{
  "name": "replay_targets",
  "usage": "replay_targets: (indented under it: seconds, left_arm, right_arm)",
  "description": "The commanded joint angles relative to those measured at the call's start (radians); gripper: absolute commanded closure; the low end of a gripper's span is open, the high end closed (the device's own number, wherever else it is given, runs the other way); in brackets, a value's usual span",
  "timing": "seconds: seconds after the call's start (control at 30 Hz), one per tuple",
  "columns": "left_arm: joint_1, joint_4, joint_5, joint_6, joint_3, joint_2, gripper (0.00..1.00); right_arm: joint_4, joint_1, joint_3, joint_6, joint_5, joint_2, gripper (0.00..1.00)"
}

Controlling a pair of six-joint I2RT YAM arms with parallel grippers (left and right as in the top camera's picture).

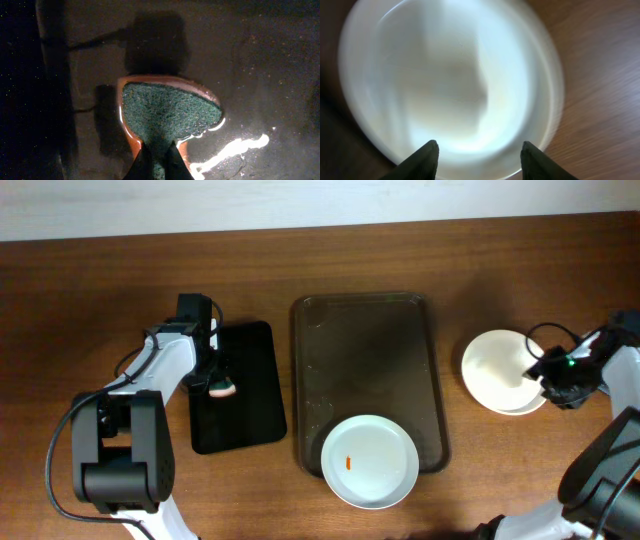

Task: Clean dirty plates on tray and stack at the side
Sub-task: 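Lift the top plate with the right gripper and stack it on the first plate, then grasp the rim of the bottom plate with the right gripper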

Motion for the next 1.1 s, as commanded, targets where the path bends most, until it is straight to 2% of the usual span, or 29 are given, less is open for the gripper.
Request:
replay_targets:
  seconds: [0.0, 0.1, 0.17, 0.27, 0.3, 0.33, 0.37, 0.4, 0.43, 0.47, 0.5, 0.57, 0.67, 0.73, 0.77, 0.8, 0.87, 0.93, 0.97, 1.0, 1.07]
  left_arm:
    - [-0.006, -0.009, -0.006, 0.017, -0.037, 0.055, 1.0]
    - [-0.006, -0.009, -0.006, 0.017, -0.037, 0.055, 1.0]
    - [-0.006, -0.009, -0.006, 0.017, -0.037, 0.055, 1.0]
    - [-0.006, -0.009, -0.006, 0.017, -0.037, 0.055, 1.0]
    - [-0.006, -0.009, -0.006, 0.017, -0.037, 0.055, 1.0]
    - [-0.006, -0.009, -0.006, 0.017, -0.037, 0.055, 1.0]
    - [-0.006, -0.009, -0.006, 0.017, -0.037, 0.055, 1.0]
    - [-0.006, -0.01, -0.006, 0.017, -0.037, 0.055, 1.0]
    - [-0.006, -0.009, -0.006, 0.017, -0.037, 0.055, 1.0]
    - [-0.006, -0.009, -0.006, 0.017, -0.037, 0.055, 1.0]
    - [-0.006, -0.01, -0.006, 0.017, -0.037, 0.055, 1.0]
    - [-0.006, -0.009, -0.006, 0.017, -0.037, 0.055, 1.0]
    - [-0.006, -0.009, -0.006, 0.016, -0.037, 0.055, 1.0]
    - [-0.006, -0.009, -0.005, 0.016, -0.037, 0.055, 1.0]
    - [-0.006, -0.009, 0.005, 0.016, -0.037, 0.055, 1.0]
    - [-0.006, -0.009, 0.005, 0.017, -0.037, 0.055, 1.0]
    - [-0.006, -0.009, 0.005, 0.017, -0.037, 0.055, 1.0]
    - [-0.006, -0.018, 0.041, 0.018, -0.037, 0.055, 1.0]
    - [-0.006, -0.018, 0.056, 0.032, -0.037, 0.055, 0.96]
    - [-0.006, 0.003, 0.041, 0.032, -0.039, 0.056, 1.0]
    - [-0.007, 0.044, 0.02, 0.032, -0.053, 0.056, 1.0]
  right_arm:
    - [-0.083, 0.224, 0.0, -0.063, -0.095, -0.233, 0.48]
    - [-0.265, 0.58, -0.003, -0.053, -0.016, -0.31, 0.49]
    - [-0.323, 0.783, -0.071, 0.062, 0.137, -0.289, 0.49]
    - [-0.225, 0.921, -0.286, 0.124, 0.126, -0.289, 0.5]
    - [-0.179, 0.927, -0.366, 0.169, 0.126, -0.289, 0.5]
    - [-0.114, 0.927, -0.423, 0.171, 0.118, -0.289, 0.58]
    - [-0.047, 0.927, -0.475, 0.174, 0.112, -0.289, 0.74]
    - [-0.017, 0.926, -0.501, 0.187, 0.107, -0.289, 0.85]
    - [-0.006, 0.926, -0.5, 0.19, 0.113, -0.289, 0.94]
    - [0.003, 0.921, -0.485, 0.19, 0.115, -0.289, 0.96]
    - [0.003, 0.912, -0.46, 0.19, 0.125, -0.29, 0.96]
    - [0.043, 0.852, -0.34, 0.131, 0.306, -0.29, 0.96]
    - [0.327, 0.802, -0.333, -0.029, 0.345, -0.257, 0.96]
    - [0.401, 0.802, -0.333, -0.035, 0.344, -0.167, 0.96]
    - [0.411, 0.802, -0.332, -0.036, 0.344, -0.115, 0.83]
    - [0.412, 0.802, -0.331, -0.036, 0.344, -0.108, 0.6]
    - [0.392, 0.789, -0.298, -0.036, 0.342, -0.14, 0.58]
    - [0.289, 0.766, -0.246, -0.038, 0.3, -0.152, 0.57]
    - [0.263, 0.757, -0.235, -0.04, 0.281, -0.152, 0.57]
    - [0.256, 0.751, -0.233, -0.04, 0.251, -0.152, 0.57]
    - [0.255, 0.749, -0.233, -0.04, 0.217, -0.152, 0.57]
